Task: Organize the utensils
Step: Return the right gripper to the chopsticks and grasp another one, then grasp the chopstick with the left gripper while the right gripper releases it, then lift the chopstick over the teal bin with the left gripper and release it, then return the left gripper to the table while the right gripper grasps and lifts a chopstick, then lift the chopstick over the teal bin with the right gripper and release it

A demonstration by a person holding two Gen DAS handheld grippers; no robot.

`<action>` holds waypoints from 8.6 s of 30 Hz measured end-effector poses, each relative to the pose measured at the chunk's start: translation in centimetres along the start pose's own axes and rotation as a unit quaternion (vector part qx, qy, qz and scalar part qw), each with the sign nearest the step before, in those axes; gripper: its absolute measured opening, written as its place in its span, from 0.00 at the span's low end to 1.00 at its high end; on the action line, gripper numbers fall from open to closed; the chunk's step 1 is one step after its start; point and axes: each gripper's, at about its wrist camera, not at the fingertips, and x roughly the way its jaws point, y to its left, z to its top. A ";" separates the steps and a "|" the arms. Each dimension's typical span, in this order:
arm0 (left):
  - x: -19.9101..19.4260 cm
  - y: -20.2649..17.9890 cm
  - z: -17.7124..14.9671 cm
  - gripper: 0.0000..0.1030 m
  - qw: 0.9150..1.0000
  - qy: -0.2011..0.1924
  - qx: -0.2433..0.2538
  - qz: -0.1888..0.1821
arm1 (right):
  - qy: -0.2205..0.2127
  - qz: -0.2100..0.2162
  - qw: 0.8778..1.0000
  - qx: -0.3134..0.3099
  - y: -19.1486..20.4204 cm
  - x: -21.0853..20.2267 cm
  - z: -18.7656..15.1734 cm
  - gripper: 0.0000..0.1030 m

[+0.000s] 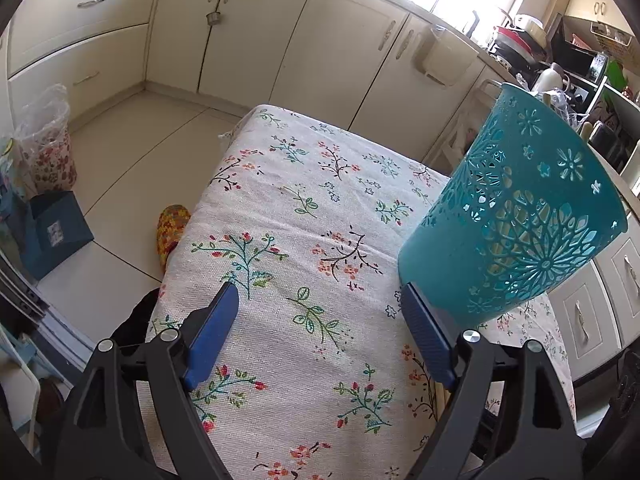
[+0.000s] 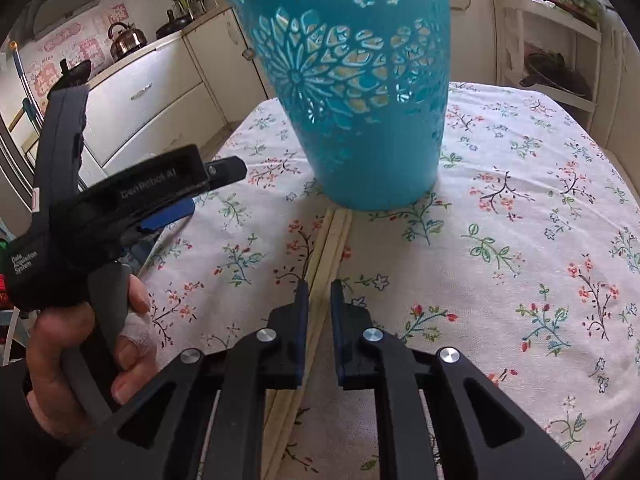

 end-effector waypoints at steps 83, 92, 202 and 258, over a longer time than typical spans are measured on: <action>0.9 -9.8 -3.6 0.18 0.966 0.111 0.227 0.051 | -0.005 -0.067 0.997 0.050 -6.1 -2.4 -0.3 0.11; 1.5 -9.7 -3.2 0.08 0.963 0.128 0.232 0.051 | 0.008 -0.078 0.997 0.019 -5.8 -2.2 -0.4 0.07; -8.5 -12.2 9.4 0.57 0.972 -0.174 0.151 -0.043 | 0.000 -0.023 0.999 0.041 -6.8 -2.3 -0.1 0.25; 0.0 -4.5 -2.1 0.88 0.985 0.055 0.146 0.077 | -0.258 0.178 0.941 0.127 -4.5 -12.7 11.7 0.06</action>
